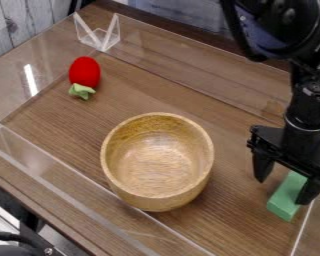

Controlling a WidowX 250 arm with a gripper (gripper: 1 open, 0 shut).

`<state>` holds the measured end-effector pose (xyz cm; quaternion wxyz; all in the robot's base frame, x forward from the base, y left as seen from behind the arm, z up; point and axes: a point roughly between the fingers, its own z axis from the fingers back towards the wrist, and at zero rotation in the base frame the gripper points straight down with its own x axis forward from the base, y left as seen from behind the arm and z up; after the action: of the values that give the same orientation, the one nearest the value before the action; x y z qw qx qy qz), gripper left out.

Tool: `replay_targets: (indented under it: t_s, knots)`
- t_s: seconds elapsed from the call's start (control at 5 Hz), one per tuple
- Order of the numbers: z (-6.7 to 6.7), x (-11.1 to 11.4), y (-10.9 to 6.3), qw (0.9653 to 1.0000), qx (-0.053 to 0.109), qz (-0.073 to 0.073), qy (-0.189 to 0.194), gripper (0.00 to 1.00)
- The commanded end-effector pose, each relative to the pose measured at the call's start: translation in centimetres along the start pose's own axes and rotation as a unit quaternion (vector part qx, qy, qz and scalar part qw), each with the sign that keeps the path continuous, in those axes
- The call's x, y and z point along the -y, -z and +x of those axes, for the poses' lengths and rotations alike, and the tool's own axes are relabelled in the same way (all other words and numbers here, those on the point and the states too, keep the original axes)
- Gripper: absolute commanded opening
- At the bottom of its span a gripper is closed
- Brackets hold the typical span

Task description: Put the green stick in the brown bowl

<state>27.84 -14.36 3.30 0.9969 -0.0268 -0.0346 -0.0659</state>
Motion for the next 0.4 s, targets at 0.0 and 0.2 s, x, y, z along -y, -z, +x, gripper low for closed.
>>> replay_targets:
  t_s: [0.0, 0.2]
  knots:
    - [0.9, 0.26, -1.41, 0.9993, 0.037, -0.005, 0.007, 1.0]
    - [0.99, 0.3, -1.25, 0.9989, 0.044, -0.003, 0.011, 1.0]
